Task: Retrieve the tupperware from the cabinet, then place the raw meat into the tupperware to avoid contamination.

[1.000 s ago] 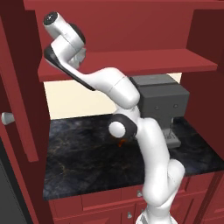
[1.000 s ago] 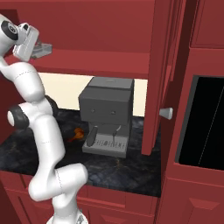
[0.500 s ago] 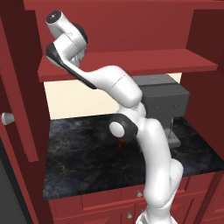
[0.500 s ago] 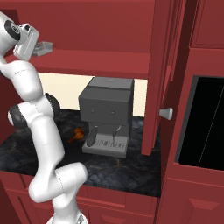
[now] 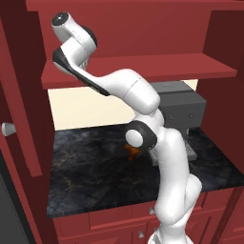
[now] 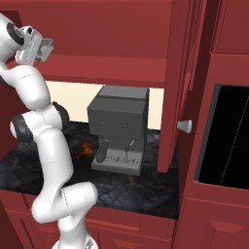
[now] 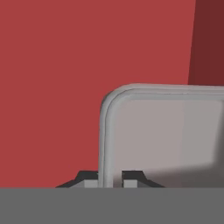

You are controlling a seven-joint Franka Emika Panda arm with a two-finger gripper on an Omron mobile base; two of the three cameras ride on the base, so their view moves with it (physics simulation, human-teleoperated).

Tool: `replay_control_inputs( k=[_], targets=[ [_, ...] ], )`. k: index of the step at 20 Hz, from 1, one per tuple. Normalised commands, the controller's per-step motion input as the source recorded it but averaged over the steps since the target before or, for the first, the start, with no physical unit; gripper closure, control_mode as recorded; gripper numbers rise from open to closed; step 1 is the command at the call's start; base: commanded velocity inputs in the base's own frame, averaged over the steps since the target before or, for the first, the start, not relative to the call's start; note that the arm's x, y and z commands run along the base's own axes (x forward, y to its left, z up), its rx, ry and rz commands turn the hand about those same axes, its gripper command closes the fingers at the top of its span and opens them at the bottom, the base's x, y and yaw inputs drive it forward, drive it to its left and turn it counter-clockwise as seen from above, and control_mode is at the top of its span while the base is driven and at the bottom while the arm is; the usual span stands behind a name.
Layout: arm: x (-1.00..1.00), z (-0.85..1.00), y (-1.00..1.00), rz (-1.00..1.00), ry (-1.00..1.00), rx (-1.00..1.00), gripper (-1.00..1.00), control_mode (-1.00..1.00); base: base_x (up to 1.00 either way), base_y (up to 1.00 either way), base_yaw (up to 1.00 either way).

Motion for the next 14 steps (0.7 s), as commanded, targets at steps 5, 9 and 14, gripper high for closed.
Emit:
replay_control_inputs(
  k=[5,9,14],
  targets=[
    [0.0,0.0,0.05,0.0,-0.09,-0.15,1.0,-1.0,0.0,0.0,0.0],
    [-0.04,0.01,0.0,-0.01,-0.11,-0.14,1.0,-1.0,0.0,0.0,0.0],
    [-0.32,0.03,-0.02,0.0,-0.06,-0.02,1.0,-1.0,0.0,0.0,0.0]
  ],
)
